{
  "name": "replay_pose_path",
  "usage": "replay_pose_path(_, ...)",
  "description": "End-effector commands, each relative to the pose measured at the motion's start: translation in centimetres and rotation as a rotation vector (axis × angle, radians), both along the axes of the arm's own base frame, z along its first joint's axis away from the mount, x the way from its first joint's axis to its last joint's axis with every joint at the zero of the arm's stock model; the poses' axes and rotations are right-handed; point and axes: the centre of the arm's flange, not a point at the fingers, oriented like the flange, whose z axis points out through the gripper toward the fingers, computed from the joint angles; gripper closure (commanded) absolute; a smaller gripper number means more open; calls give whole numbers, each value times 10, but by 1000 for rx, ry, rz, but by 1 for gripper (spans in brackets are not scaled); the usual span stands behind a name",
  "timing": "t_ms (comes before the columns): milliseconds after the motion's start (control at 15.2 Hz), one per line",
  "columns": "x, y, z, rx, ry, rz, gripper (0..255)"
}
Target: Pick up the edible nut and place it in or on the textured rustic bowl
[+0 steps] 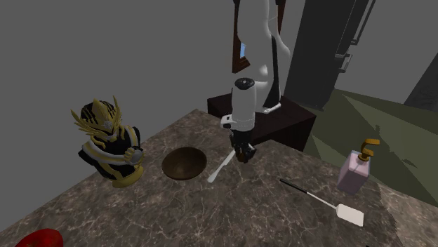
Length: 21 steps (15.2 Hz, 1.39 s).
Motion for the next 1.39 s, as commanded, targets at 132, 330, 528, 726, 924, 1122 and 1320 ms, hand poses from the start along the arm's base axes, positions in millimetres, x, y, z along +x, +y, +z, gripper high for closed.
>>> replay_pose_path(132,0,0,21,0,0,0,255)
replay_pose_path(330,0,0,37,0,0,0,255)
replay_pose_path(528,0,0,53,0,0,0,255)
replay_pose_path(726,0,0,69,0,0,0,255)
replay_pose_path(924,0,0,85,0,0,0,255)
replay_pose_path(1122,0,0,100,0,0,0,255)
replay_pose_path(1320,0,0,113,0,0,0,255)
